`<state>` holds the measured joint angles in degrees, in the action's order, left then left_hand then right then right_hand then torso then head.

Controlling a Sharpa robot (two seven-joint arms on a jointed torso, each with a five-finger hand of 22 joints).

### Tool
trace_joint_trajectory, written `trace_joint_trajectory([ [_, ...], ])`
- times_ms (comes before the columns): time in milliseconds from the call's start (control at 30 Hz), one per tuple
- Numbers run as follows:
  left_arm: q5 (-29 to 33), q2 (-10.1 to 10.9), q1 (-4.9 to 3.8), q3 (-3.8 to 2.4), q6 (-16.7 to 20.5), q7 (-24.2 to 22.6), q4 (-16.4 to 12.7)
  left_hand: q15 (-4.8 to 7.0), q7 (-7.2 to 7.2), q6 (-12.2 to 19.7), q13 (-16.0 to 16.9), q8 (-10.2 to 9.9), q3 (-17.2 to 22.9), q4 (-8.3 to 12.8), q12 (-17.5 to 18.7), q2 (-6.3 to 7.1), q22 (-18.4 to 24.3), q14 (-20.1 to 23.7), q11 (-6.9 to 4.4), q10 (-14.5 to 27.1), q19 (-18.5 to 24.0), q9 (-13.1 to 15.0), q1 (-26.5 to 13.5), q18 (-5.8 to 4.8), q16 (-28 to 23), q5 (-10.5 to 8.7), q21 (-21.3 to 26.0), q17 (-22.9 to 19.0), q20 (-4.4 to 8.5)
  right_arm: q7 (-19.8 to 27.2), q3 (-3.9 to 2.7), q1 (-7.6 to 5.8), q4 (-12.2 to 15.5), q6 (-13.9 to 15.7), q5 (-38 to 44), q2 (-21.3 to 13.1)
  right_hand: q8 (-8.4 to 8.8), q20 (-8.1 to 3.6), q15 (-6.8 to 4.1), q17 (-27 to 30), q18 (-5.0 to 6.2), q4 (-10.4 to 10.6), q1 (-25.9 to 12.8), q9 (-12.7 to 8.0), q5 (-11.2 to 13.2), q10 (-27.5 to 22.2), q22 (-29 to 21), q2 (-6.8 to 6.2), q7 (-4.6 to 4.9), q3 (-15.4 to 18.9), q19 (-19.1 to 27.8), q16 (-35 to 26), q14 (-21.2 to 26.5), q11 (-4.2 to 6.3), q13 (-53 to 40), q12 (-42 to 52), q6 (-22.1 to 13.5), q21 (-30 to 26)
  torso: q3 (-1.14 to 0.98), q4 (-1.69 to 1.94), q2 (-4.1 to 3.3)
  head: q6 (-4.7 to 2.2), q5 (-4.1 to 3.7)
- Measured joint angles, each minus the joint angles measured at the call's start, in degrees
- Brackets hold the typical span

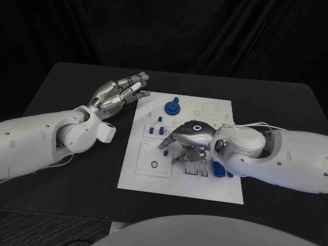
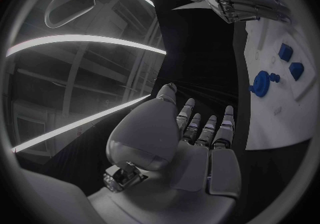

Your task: Assemble the parts on the task board

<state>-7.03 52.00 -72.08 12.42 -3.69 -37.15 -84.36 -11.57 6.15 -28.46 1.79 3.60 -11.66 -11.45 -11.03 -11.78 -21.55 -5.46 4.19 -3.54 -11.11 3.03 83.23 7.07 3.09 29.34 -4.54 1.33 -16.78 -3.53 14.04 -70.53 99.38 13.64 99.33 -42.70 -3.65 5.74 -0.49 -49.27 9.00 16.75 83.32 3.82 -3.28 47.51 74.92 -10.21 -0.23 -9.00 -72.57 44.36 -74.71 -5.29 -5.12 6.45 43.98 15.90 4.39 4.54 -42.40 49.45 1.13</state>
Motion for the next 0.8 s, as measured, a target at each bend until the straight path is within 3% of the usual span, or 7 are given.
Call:
trace_joint_trajectory([
  [100, 0.0, 0.1, 0.01, 0.00, 0.0, 0.1, 0.0, 0.00, 0.00, 0.0, 0.0, 0.0, 0.0, 0.0, 0.0, 0.00, 0.0, 0.0, 0.00, 0.0, 0.0, 0.0, 0.0, 0.00, 0.0, 0.00, 0.0, 0.0, 0.00, 0.0, 0.11, -0.67, 0.5, 0.8, 0.0, -2.0, 0.00, 0.00, 0.00, -0.5, -0.01, 0.0, 0.1, 0.0, 0.0, -0.7, 0.0, -0.13, -0.30, 0.0, 0.0, 0.3, 0.0, 0.07, -0.1, 0.4, 0.2, 0.7, -0.01, -0.03, 0.00, -0.10, 0.05],
  [200, 0.0, 0.1, 0.01, 0.00, -0.1, 0.2, 0.0, 0.00, 0.00, 0.0, 0.0, 0.0, 0.0, 0.0, 0.0, 0.00, 0.0, 0.0, 0.00, 0.0, 0.0, 0.0, 0.0, 0.00, 0.0, 0.00, 0.0, 0.0, 0.00, 0.0, 0.12, -2.47, 1.2, 2.3, -0.1, -4.0, -0.41, 0.00, 0.00, -1.0, -0.01, 0.0, 0.1, 0.1, 0.0, -0.7, 0.0, -0.12, -0.64, 0.0, -0.5, 1.0, 0.0, 0.07, -0.2, 1.7, 1.2, 1.7, -0.01, -0.03, 0.01, -0.20, 0.05],
  [400, 0.0, 0.1, 0.03, 0.00, -0.2, 0.3, 0.2, 0.00, 0.00, 0.0, 0.0, 0.0, 0.0, 0.0, 0.0, 0.00, 0.0, 0.0, 0.00, 0.0, 0.0, 0.0, 0.0, 0.00, 0.0, 0.00, 0.0, 0.0, 0.00, -0.1, -0.02, -6.71, 2.0, 4.8, -1.1, -7.9, -1.55, 0.00, 0.18, -2.3, -0.01, 0.0, -0.9, 0.6, 0.0, 0.3, 0.0, 0.86, 1.01, 0.0, -2.1, 2.9, -1.5, -0.34, -0.5, 4.3, 4.2, 4.1, -0.03, -0.03, 0.05, -0.59, -0.27],
  [533, 0.0, 0.0, 0.04, 0.01, -0.2, 0.4, 0.2, 0.00, 0.00, 0.0, 0.0, 0.0, 0.0, 0.0, 0.0, 0.00, -0.1, 0.0, 0.00, 0.0, 0.0, 0.0, 0.0, 0.00, 0.2, 0.00, 0.0, 0.0, 0.00, -0.4, -0.03, -8.15, 1.9, 5.4, -1.8, -10.4, -2.02, 0.01, 0.20, -3.0, -0.02, 0.0, -1.3, 0.7, 0.0, 0.5, 0.0, 0.87, 1.77, 0.0, -2.9, 3.8, -2.4, -0.54, -0.4, 4.7, 5.7, 5.9, -0.03, -0.08, 0.07, -0.85, -0.27],
  [633, 0.0, 0.0, 0.04, 0.01, -0.2, 0.4, 0.2, 0.00, 0.00, 0.0, 0.0, 0.0, 0.0, 0.0, 0.0, 0.00, -0.1, 0.0, 0.00, 0.0, 0.0, 0.0, 0.0, 0.00, 0.2, 0.00, 0.0, 0.0, 0.00, -0.9, 0.03, -8.59, 1.6, 5.4, -2.2, -11.8, -2.29, -0.10, 0.13, -4.1, -0.01, 0.0, -1.9, 0.7, 0.0, 0.5, 0.0, 0.75, 1.05, 0.0, -4.2, 5.4, -3.5, -0.54, 0.1, 4.7, 6.8, 8.7, -0.03, -0.08, 0.05, -1.14, -0.39],
  [700, 0.0, 0.0, 0.04, 0.01, -0.3, 0.4, 0.2, 0.00, 0.00, 0.0, 0.0, 0.0, 0.0, 0.0, 0.0, 0.00, -0.1, 0.0, 0.00, 0.0, 0.0, 0.0, 0.0, 0.00, 0.2, 0.00, 0.0, 0.0, 0.00, -1.3, 0.03, -8.69, 1.4, 5.1, -2.4, -12.6, -2.29, -0.16, -0.01, -4.5, -0.02, 0.0, -2.7, 0.6, 0.0, 0.5, 0.0, 0.60, -0.15, 0.0, -4.7, 6.1, -4.0, -0.54, 0.5, 4.7, 6.9, 9.9, -0.04, -0.08, 0.02, -1.28, -0.42],
  [800, 0.0, 0.0, 0.05, 0.01, -0.3, 0.5, 0.2, 0.00, 0.00, 0.0, 0.0, 0.0, 0.0, 0.0, 0.0, 0.00, -0.1, 0.0, 0.00, 0.0, 0.0, 0.0, 0.0, 0.00, 0.2, 0.00, 0.0, 0.0, 0.00, -2.0, 0.06, -8.68, 1.1, 4.4, -2.7, -13.4, -1.60, -0.21, -0.12, -4.9, -0.02, 0.3, -4.1, 0.2, 0.0, 0.5, 0.0, -0.85, -1.01, 0.4, -5.3, 6.5, -4.6, -0.54, 1.1, 4.7, 6.4, 11.0, -0.05, -0.10, -0.02, -1.42, -0.42],
])
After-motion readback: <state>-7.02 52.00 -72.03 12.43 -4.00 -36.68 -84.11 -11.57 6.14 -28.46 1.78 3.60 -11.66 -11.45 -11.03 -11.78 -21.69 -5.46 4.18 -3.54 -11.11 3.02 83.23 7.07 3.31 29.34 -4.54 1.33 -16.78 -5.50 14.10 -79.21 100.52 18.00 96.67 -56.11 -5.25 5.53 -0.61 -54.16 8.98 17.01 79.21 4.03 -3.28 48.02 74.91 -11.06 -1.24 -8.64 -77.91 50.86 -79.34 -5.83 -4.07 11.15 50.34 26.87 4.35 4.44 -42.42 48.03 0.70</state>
